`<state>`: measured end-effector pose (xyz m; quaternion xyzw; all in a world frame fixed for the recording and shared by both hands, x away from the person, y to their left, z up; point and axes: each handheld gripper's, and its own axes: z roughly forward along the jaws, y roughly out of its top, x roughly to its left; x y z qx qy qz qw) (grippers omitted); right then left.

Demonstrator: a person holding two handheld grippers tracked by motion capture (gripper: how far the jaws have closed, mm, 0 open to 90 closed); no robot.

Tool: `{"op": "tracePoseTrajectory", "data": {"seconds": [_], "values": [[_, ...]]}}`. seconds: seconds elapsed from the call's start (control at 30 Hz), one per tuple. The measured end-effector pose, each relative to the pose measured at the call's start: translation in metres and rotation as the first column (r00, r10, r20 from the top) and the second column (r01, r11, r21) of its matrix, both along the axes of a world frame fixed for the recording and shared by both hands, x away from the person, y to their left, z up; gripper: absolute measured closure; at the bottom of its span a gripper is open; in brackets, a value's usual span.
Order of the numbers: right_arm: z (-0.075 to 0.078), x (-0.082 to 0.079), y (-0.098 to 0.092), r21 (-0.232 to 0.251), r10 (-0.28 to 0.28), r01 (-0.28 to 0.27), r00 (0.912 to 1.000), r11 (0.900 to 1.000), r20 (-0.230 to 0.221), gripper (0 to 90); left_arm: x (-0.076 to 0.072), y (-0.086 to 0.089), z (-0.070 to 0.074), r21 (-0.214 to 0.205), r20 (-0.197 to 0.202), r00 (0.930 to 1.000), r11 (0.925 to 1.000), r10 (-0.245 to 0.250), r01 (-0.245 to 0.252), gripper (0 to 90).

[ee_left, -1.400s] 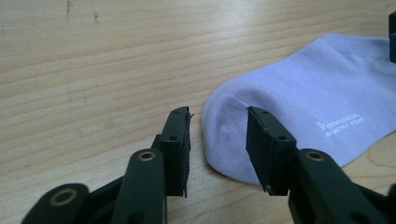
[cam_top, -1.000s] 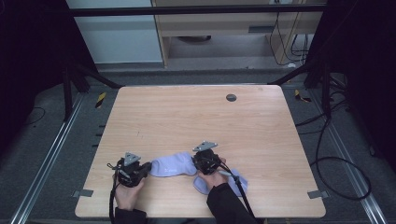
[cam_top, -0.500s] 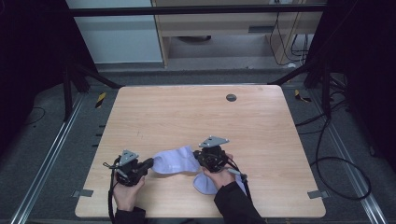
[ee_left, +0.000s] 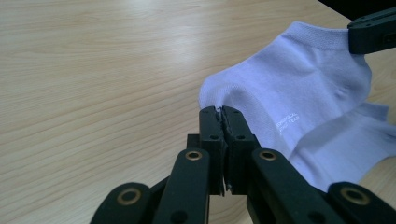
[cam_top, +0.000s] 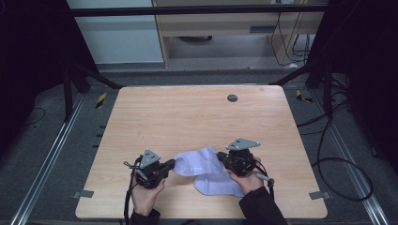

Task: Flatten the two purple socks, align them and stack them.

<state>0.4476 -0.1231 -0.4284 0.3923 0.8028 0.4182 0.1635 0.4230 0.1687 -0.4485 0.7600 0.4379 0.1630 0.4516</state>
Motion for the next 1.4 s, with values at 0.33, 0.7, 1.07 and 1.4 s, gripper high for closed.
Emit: {"op": "tracePoseTrajectory", "data": {"seconds": [0.33,0.7,1.07,1.4], "values": [[0.0,-0.028,-0.047,-0.018,-0.04,0.04,0.999,0.9991,-0.02,87.5,-0.009,-0.041,0.005,0.029,-0.007,0.9941,0.9936,-0.109,0.109,87.2],[-0.016,-0.048,-0.067,-0.032,-0.056,0.054,0.9957,0.998,-0.073,87.5,-0.015,-0.057,-0.013,0.073,-0.061,0.9876,0.9861,-0.145,0.149,87.2],[-0.035,-0.047,-0.072,-0.046,-0.065,0.061,0.992,0.9971,-0.108,87.2,-0.009,-0.061,-0.033,0.09,-0.108,0.9832,0.9835,-0.147,0.157,87.2],[-0.049,-0.039,-0.073,-0.071,-0.078,0.069,0.9889,0.9951,-0.127,86.8,-0.009,-0.062,-0.04,0.112,-0.123,0.9817,0.9809,-0.146,0.159,87.1]]}}
